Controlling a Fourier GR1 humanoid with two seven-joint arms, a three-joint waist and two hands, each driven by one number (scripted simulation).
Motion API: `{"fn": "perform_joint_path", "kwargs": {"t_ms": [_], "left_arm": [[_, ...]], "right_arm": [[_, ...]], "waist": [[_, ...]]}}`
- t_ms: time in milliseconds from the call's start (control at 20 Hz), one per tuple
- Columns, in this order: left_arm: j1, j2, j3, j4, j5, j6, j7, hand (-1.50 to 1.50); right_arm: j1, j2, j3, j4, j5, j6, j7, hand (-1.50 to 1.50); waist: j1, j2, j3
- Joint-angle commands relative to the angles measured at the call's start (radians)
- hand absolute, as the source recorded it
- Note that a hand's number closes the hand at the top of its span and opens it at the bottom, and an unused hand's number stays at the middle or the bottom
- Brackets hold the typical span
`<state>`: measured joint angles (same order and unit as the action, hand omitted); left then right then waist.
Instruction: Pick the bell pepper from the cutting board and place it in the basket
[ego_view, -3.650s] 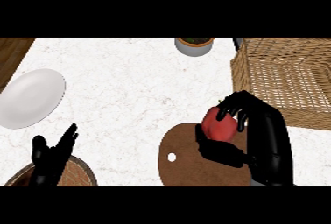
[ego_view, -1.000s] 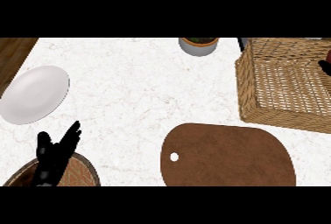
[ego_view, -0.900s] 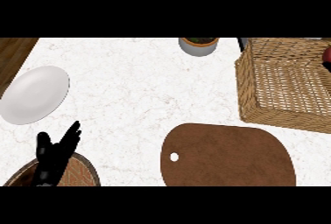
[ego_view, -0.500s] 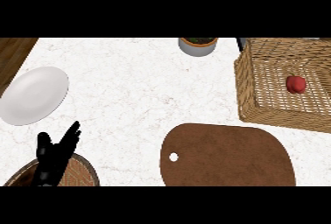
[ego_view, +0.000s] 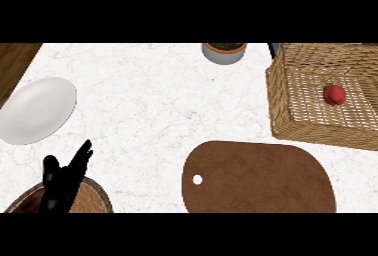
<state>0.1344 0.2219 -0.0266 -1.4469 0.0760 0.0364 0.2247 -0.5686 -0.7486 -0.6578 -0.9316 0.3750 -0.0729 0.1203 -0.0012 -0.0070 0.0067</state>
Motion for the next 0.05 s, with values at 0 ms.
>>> {"fn": "perform_joint_path", "kwargs": {"t_ms": [0], "left_arm": [[0.065, -0.019, -0.024, 0.022, -0.007, -0.014, 0.007, 0.0]], "right_arm": [[0.086, -0.074, -0.081, -0.006, -0.067, 0.06, -0.002, -1.5]], "waist": [[-0.007, 0.004, -0.007]]}}
